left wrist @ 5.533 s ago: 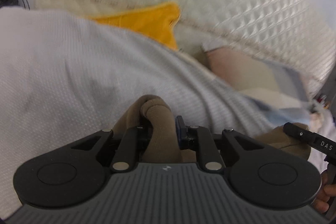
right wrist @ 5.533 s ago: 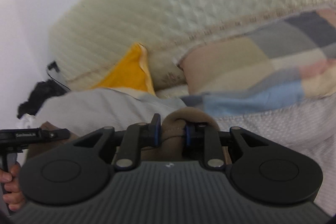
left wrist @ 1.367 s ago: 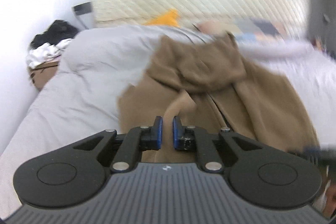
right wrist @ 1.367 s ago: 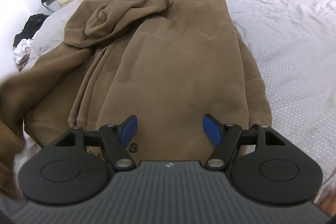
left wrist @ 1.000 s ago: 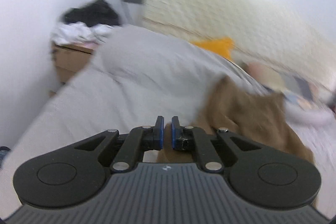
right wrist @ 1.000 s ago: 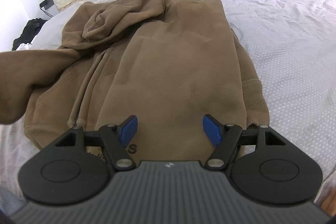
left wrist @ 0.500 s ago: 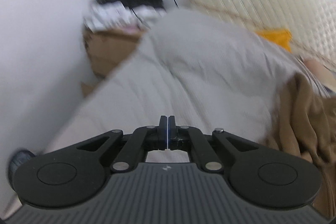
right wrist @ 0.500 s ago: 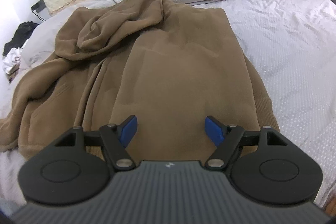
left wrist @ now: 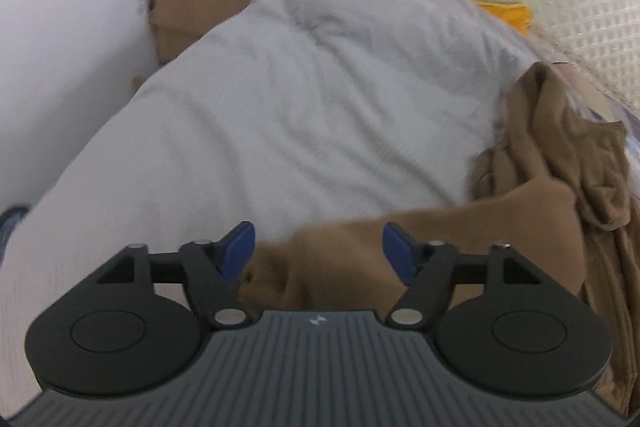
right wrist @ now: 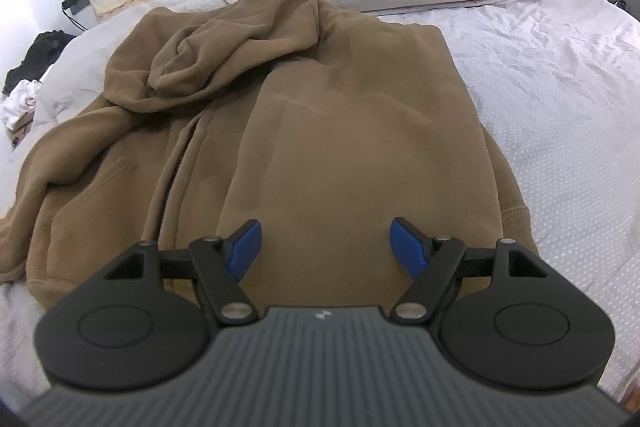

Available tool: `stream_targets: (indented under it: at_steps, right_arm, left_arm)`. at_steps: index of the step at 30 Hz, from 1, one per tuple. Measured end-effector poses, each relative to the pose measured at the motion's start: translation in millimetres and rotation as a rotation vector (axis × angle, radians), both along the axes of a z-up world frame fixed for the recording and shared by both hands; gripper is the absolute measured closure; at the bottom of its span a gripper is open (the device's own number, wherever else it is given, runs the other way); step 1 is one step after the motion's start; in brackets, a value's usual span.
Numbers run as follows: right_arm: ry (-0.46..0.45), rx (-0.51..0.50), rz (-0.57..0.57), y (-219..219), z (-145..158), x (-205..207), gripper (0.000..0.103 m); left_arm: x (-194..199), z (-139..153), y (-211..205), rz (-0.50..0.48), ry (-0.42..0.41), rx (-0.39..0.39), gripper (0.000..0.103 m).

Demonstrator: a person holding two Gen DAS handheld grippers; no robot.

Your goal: Fold large clothes

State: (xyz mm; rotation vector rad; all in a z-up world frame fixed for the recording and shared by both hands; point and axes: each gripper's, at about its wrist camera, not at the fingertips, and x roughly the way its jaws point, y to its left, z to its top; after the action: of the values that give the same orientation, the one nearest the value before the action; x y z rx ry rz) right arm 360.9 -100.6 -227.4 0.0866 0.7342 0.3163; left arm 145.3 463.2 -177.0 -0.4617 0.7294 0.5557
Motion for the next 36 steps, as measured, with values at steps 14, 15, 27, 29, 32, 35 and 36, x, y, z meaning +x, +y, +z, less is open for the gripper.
stream_targets:
  at_steps: [14,15,27,29,32,35,36]
  right_arm:
    - [-0.035,-0.054,0.033,6,-5,-3,0.030]
    - [-0.037,-0.058,0.032,7,-5,-3,0.030]
    - [-0.040,-0.085,-0.002,15,-2,-3,0.031]
    - [-0.038,-0.077,-0.010,18,0,-1,0.031]
    - [-0.033,-0.078,-0.015,21,0,4,0.031]
    - [-0.023,-0.085,-0.030,22,-2,12,0.031]
    - [-0.020,-0.085,-0.036,23,-3,14,0.031]
  left_arm:
    - [23,-56,-8,0.156,0.019,-0.078,0.051]
    - [26,-51,-11,0.133,0.020,-0.051,0.065]
    - [63,109,88,0.220,-0.103,0.391,0.074]
    - [72,129,122,0.314,-0.117,0.465,0.075]
    - [93,142,176,0.436,-0.084,0.522,0.074]
    - [116,124,222,0.489,-0.013,0.459,0.075]
    - [123,113,234,0.505,0.009,0.434,0.075]
